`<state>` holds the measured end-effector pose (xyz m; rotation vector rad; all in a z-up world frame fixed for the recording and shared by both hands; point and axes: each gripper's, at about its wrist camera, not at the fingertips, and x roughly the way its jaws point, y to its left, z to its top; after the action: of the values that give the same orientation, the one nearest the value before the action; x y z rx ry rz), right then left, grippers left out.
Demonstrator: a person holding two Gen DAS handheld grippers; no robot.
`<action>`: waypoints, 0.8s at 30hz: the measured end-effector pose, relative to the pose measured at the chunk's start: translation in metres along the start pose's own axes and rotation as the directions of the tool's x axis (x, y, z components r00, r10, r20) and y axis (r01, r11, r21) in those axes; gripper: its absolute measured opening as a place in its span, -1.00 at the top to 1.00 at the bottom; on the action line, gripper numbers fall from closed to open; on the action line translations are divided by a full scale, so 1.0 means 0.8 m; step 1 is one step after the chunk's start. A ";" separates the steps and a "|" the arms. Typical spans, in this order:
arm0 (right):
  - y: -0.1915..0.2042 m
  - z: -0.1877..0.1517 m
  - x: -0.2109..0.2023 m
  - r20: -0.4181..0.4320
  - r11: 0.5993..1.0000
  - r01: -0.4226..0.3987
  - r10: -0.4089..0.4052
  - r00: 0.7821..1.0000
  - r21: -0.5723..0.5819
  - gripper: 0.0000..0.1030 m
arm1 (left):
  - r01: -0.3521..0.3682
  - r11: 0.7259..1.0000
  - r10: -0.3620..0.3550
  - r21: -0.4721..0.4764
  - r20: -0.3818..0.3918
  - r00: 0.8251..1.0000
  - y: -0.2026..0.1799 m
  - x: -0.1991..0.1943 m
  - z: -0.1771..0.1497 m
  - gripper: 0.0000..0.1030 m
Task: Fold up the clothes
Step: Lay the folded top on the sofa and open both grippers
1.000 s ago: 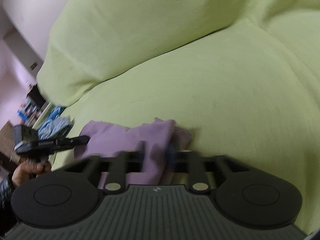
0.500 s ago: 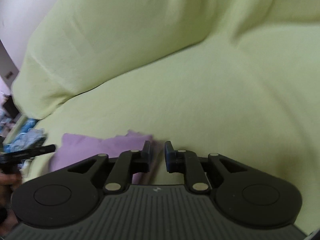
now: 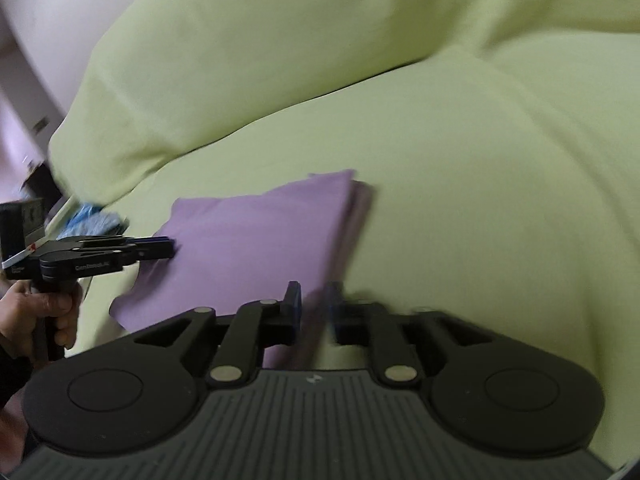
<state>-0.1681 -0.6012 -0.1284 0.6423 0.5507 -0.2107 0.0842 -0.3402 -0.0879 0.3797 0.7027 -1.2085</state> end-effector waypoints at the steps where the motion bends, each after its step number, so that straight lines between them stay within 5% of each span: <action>1: -0.005 -0.006 -0.012 0.011 0.999 -0.033 0.033 0.999 0.031 0.47 | 0.020 1.000 -0.020 0.011 0.008 1.000 -0.007 -0.004 0.005 0.73; 3: -0.012 -0.021 -0.029 0.023 0.990 -0.111 0.109 0.994 0.082 0.12 | 0.081 0.996 -0.081 0.039 0.014 0.997 -0.027 -0.008 0.015 0.69; 6: -0.013 -0.043 -0.037 0.018 0.982 -0.167 0.166 0.986 0.091 0.09 | 0.197 0.976 -0.198 0.088 0.001 0.980 -0.065 -0.003 0.030 0.51; 11: -0.018 -0.048 -0.029 0.011 0.967 -0.244 0.244 0.970 0.073 0.09 | 0.333 0.928 -0.319 0.168 -0.106 0.942 -0.121 0.037 0.043 0.50; 18: -0.033 -0.044 -0.003 -0.031 0.915 -0.368 0.378 0.925 0.167 0.22 | 0.383 0.915 -0.358 0.126 -0.180 0.916 -0.125 0.081 0.043 0.51; 24: -0.038 -0.053 -0.032 -0.047 0.929 -0.324 0.337 0.940 0.181 0.23 | 0.366 0.915 -0.334 0.169 -0.189 0.924 -0.135 0.091 0.051 0.51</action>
<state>-0.2178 -0.5983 -0.1582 0.9030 0.4932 0.0872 0.0081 -0.4530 -0.0970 0.5373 0.8088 -1.6126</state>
